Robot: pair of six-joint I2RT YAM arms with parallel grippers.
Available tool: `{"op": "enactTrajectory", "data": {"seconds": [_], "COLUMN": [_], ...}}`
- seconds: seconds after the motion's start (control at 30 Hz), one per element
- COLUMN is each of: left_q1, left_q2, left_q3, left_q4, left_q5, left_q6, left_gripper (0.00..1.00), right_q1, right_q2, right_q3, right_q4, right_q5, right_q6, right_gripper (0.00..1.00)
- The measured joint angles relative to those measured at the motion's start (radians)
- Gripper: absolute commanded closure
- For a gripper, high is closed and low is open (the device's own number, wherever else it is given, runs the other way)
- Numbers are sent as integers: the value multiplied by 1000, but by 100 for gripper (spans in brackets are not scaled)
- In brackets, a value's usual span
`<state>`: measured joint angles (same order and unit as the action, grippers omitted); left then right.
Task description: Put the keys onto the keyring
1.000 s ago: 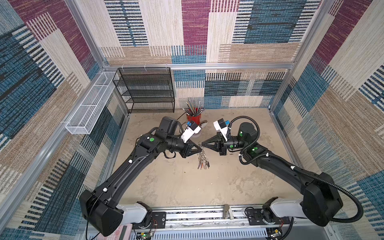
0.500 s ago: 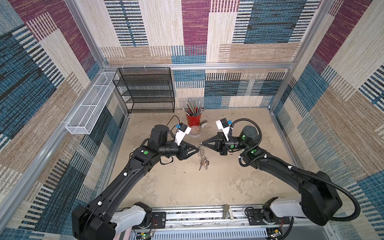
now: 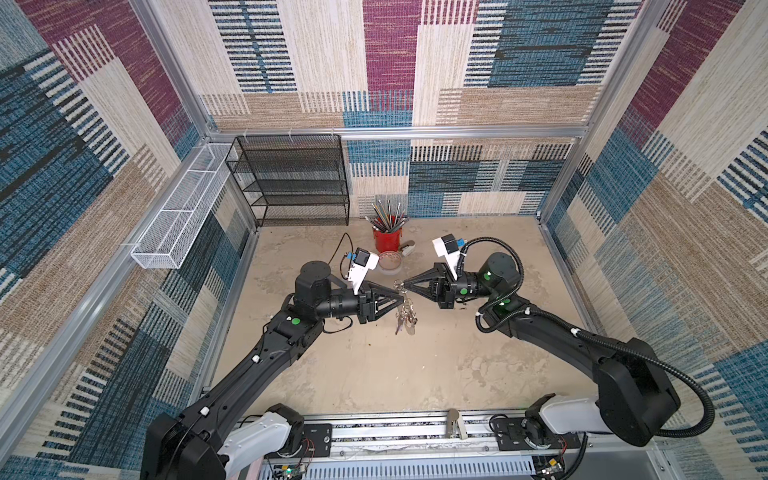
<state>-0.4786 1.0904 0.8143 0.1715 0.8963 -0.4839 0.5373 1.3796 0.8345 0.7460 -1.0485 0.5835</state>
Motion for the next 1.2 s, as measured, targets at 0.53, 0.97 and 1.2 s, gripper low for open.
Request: {"op": "enactTrajectory", "data": {"seconds": [0.53, 0.97, 1.2], "left_q1": [-7, -8, -9], "left_q2": [28, 15, 79], "left_q3": [-21, 111, 288], "left_q4": [122, -150, -431], "left_q5": [-8, -108, -169], "left_q6": [-89, -1, 147], "left_gripper": [100, 100, 100], "right_q1": [0, -10, -22], "right_q2": [20, -12, -60], "right_q3": [0, 31, 29], "right_q4": [25, -56, -175], "right_q5": [-8, -7, 37], "right_q6": [21, -38, -121], "right_gripper": [100, 53, 43]}}
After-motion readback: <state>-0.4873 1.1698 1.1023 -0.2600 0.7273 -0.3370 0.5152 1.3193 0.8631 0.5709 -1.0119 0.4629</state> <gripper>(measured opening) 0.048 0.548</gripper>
